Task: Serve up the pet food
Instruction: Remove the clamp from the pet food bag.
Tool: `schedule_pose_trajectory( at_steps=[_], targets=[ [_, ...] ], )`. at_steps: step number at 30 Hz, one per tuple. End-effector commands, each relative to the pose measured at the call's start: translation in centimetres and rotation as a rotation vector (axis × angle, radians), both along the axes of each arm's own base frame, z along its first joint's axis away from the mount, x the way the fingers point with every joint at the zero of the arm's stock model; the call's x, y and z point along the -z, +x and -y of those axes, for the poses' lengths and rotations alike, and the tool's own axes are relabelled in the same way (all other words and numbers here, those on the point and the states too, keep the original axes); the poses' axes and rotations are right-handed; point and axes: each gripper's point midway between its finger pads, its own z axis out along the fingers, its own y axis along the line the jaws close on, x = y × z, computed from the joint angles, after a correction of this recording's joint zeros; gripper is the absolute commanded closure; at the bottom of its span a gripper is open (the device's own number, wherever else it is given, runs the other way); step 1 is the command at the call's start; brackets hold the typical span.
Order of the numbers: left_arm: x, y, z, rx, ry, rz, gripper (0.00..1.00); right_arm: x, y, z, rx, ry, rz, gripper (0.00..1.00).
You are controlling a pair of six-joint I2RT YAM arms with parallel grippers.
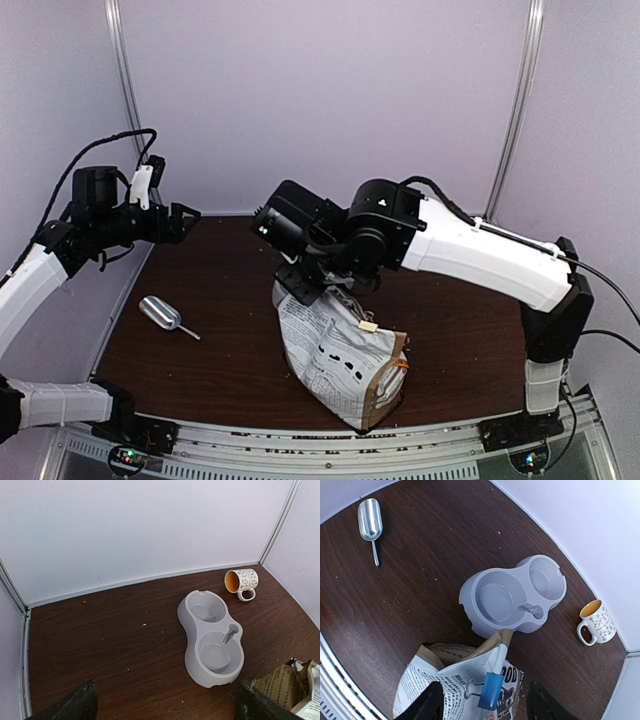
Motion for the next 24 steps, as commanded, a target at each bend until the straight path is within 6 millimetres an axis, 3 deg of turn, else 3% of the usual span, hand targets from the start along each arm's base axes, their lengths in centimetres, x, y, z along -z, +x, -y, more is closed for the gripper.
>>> schedule_pose_trajectory(
  at_steps=[1,24],
  targets=[
    [-1.49,0.22,-0.03,-0.001,-0.005,0.043,0.02,-0.92,0.68,0.4,0.05,-0.004,0.054,0.46],
    [-1.52,0.15,-0.09,-0.001,-0.003,0.047,0.02,-1.52,0.92,0.49,0.093,0.036,0.058,0.86]
  ],
)
